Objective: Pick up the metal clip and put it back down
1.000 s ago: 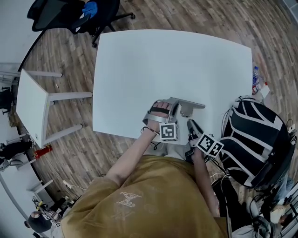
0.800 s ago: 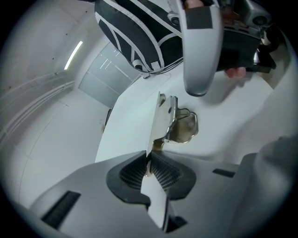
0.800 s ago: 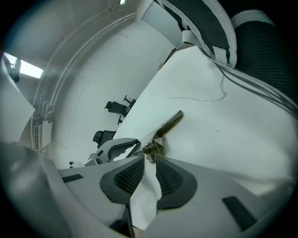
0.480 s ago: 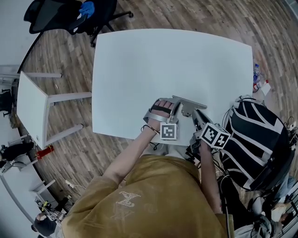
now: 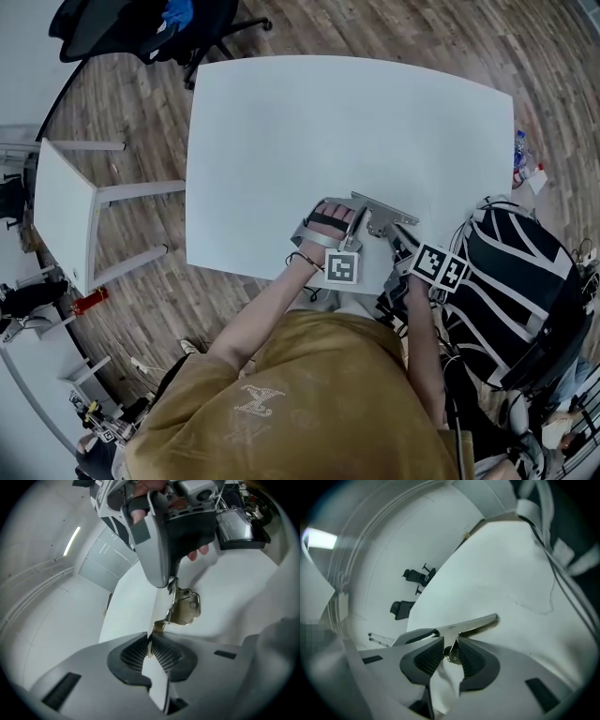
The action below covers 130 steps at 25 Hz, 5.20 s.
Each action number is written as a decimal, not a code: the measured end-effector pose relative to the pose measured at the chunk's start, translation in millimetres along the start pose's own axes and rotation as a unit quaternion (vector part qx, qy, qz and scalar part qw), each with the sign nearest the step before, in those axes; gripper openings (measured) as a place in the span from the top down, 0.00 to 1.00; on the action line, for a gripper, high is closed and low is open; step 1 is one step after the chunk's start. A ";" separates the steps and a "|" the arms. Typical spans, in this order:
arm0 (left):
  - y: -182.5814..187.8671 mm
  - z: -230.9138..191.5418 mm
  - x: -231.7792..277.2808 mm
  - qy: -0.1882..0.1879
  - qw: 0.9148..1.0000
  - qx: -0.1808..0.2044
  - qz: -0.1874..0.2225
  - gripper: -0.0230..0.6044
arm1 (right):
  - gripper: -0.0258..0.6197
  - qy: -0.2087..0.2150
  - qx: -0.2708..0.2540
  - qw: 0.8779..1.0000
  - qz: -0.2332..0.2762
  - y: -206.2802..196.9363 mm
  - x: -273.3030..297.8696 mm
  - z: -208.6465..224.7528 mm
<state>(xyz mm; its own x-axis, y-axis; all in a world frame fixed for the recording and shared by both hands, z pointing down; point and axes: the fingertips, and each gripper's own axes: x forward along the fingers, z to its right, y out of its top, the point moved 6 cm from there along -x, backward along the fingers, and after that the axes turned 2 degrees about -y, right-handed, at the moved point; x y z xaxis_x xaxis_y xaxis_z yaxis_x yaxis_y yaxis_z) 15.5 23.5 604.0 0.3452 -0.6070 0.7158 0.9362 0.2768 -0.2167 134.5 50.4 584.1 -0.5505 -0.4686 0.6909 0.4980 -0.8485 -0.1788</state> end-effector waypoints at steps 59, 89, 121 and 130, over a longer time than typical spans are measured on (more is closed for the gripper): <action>-16.5 -19.5 -28.9 -0.026 0.971 -0.226 0.068 0.95 | 0.76 0.148 0.131 0.977 0.075 -3.2 -53.6 -17.1; -36.1 -88.3 -126.5 0.087 0.881 -0.441 0.149 0.95 | 0.95 -0.026 -0.355 0.869 0.345 35.8 -109.6 -109.9; -32.9 -149.1 -181.3 0.156 0.795 -0.531 0.249 0.95 | 0.95 -0.046 -0.409 0.823 0.392 51.7 -131.6 -134.0; -31.1 -145.7 -173.1 0.151 0.800 -0.530 0.236 0.95 | 0.95 -0.051 -0.408 0.826 0.385 52.6 -130.2 -127.5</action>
<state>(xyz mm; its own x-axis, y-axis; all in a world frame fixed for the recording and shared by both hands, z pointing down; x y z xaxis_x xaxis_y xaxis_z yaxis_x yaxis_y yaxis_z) -63.7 11.4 390.2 0.5275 -0.8180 0.2293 0.1711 -0.1621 -0.9718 146.8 35.4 395.4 -0.2008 -0.9589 0.2003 0.0342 -0.2112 -0.9768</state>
